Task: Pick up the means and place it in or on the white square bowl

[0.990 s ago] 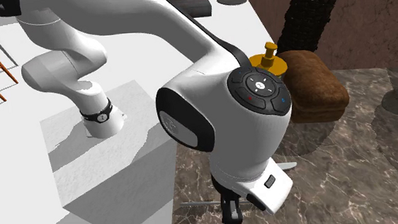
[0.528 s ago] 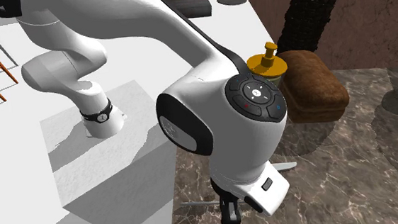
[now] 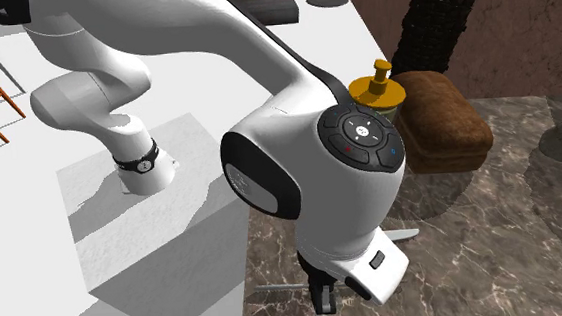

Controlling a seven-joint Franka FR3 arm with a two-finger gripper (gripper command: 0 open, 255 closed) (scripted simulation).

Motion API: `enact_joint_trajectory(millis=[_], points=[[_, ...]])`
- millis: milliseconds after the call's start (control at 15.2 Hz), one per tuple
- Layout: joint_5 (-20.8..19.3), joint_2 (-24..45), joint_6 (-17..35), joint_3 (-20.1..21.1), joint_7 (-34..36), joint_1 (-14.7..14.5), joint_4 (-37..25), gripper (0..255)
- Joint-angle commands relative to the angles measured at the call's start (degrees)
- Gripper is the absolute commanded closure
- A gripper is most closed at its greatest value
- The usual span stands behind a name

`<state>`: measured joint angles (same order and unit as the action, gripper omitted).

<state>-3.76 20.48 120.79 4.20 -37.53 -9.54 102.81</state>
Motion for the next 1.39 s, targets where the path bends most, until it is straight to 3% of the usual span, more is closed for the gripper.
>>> enact_joint_trajectory(millis=[0,1320], points=[[0.0,0.0,0.0,0.0,0.0,0.0,0.0,255],[0.6,-4.5,-12.2,0.2,-0.7,0.1,-7.7,255]])
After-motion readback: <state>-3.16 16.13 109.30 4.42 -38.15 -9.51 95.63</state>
